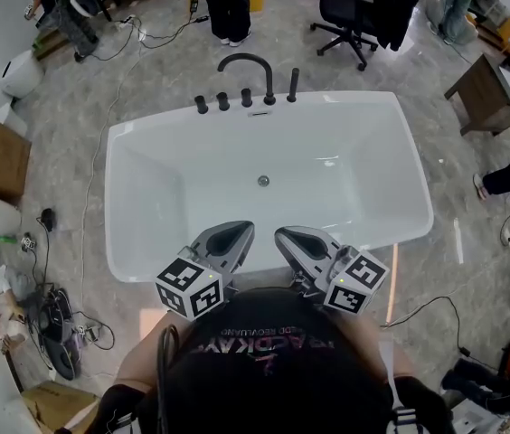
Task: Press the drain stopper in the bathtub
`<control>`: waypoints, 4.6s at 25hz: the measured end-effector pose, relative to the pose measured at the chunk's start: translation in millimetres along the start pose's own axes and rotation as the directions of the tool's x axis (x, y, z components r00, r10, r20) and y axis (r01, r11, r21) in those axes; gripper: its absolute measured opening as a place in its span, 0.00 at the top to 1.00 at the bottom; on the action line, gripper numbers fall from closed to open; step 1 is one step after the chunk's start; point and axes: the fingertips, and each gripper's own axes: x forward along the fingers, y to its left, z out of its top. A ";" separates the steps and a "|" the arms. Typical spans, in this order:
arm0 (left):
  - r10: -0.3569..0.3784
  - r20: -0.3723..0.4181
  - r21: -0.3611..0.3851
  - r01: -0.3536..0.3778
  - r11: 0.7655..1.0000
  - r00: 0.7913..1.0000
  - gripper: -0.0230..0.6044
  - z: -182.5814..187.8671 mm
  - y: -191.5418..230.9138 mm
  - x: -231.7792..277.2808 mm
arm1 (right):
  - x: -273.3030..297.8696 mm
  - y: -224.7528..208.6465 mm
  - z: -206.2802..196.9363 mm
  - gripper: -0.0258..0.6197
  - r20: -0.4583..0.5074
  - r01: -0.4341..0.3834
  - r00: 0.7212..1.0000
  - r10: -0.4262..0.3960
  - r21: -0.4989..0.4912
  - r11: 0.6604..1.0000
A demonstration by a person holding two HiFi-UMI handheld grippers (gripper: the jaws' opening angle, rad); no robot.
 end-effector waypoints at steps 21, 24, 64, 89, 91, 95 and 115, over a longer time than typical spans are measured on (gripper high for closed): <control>0.031 0.027 0.052 -0.032 0.998 0.999 0.95 5.3 5.0 -3.7 | -6.4 -13.3 6.3 0.94 0.027 0.049 0.998 -0.049 0.017 0.999; 0.031 0.025 0.056 -0.032 0.998 0.999 0.95 7.1 4.3 -0.8 | -9.0 -16.6 9.6 0.94 0.031 0.058 0.998 -0.058 0.022 0.998; 0.139 -0.017 -0.026 -0.139 0.990 0.990 0.95 -17.1 56.6 11.1 | -1.8 -107.9 -0.1 0.94 -0.080 0.200 0.976 -0.202 -0.022 0.979; 0.200 -0.041 -0.056 -0.202 0.978 0.979 0.95 -91.4 156.8 16.8 | 65.0 -217.7 -83.3 0.94 -0.252 0.297 0.911 -0.325 -0.144 0.944; 0.199 -0.052 -0.046 -0.202 0.978 0.979 0.95 -101.2 165.7 20.1 | 70.4 -229.2 -92.8 0.94 -0.260 0.308 0.905 -0.337 -0.147 0.940; 0.203 -0.063 -0.047 -0.206 0.977 0.977 0.95 -117.5 183.3 27.4 | 81.3 -252.7 -110.4 0.94 -0.283 0.329 0.889 -0.360 -0.151 0.932; 0.237 -0.078 -0.065 -0.242 0.968 0.968 0.95 -196.8 240.8 72.9 | 137.8 -389.4 -215.9 0.94 -0.388 0.336 0.836 -0.388 -0.197 0.921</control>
